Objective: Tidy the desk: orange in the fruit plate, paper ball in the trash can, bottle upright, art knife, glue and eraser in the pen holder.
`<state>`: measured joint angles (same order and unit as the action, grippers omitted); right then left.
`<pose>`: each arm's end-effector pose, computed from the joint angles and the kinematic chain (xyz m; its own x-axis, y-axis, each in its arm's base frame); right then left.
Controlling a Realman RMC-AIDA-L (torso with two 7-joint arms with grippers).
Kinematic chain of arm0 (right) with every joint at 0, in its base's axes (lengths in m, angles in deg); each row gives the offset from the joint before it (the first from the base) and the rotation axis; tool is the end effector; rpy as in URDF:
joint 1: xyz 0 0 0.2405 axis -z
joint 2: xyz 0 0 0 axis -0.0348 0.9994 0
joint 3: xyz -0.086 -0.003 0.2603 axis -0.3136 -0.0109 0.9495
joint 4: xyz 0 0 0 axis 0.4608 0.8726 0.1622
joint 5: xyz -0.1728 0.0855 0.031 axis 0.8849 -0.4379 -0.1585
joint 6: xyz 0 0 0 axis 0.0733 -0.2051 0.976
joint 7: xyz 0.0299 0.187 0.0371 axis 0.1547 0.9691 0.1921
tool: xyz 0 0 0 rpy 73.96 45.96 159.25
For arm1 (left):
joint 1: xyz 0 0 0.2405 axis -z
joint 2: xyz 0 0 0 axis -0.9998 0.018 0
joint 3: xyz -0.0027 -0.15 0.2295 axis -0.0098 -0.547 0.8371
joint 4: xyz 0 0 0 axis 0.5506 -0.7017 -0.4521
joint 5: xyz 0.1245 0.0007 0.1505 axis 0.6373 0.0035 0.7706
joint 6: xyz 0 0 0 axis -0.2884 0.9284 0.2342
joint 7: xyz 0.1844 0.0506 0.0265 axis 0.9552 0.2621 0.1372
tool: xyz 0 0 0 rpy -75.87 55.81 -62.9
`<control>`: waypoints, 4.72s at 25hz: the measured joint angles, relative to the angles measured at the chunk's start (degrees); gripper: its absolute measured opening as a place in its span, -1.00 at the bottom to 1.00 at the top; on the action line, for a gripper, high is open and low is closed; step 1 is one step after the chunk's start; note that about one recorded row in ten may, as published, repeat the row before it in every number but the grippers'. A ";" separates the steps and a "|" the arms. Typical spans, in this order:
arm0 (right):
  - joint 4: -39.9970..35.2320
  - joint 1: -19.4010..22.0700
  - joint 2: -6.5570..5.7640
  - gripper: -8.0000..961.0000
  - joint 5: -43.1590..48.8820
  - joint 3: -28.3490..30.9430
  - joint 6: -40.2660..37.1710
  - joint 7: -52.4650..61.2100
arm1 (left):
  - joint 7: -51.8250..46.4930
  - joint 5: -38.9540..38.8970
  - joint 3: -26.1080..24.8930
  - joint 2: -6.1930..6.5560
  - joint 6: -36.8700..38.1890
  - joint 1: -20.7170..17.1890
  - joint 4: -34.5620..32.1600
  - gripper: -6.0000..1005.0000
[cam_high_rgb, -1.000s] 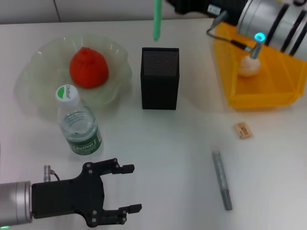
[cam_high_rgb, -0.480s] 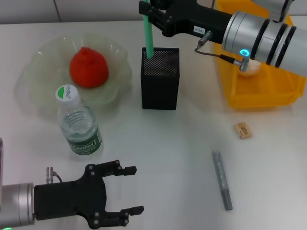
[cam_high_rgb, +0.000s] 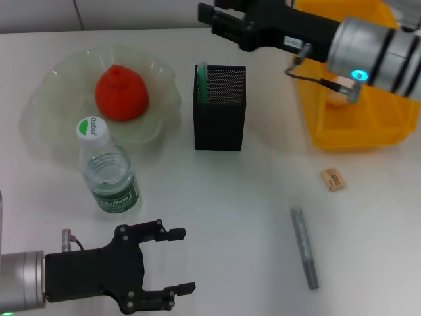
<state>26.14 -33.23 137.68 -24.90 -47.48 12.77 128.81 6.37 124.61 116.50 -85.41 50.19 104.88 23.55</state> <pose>0.1347 0.4200 -0.0706 0.6652 -0.1668 -0.7278 -0.4872 -0.8356 -0.2538 -0.2794 0.2198 -0.0993 0.8568 0.0061 0.5156 0.0909 -0.9861 -0.1394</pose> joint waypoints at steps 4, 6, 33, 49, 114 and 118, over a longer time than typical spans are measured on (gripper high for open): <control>-21.52 9.14 -0.13 -0.22 16.05 -0.39 0.82 20.43 | -0.05 0.00 0.04 0.02 -0.10 0.00 0.00 0.54; -41.41 15.07 0.05 -0.12 37.32 -0.84 -0.40 42.69 | -0.12 -0.01 0.04 0.02 -0.07 0.00 0.00 0.54; -41.69 7.63 0.01 0.71 82.32 -2.89 -25.51 85.72 | -0.04 0.01 0.14 -0.05 -0.22 0.37 0.00 0.54; -32.52 4.36 0.09 0.61 85.95 -3.13 -22.26 86.54 | 0.00 0.01 0.13 -0.15 -0.26 0.52 0.10 0.54; -25.71 -14.74 -0.30 0.02 69.74 6.98 -17.68 76.80 | 0.00 0.09 0.14 -0.07 -0.11 0.31 0.17 0.54; -35.06 -10.72 -0.11 0.12 72.55 4.73 -25.19 80.05 | 0.00 0.09 0.12 -0.01 -0.03 0.31 0.17 0.54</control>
<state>-8.92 -43.94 137.57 47.64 -42.75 -12.42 208.86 6.37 124.69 116.61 -85.43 50.16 105.19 23.72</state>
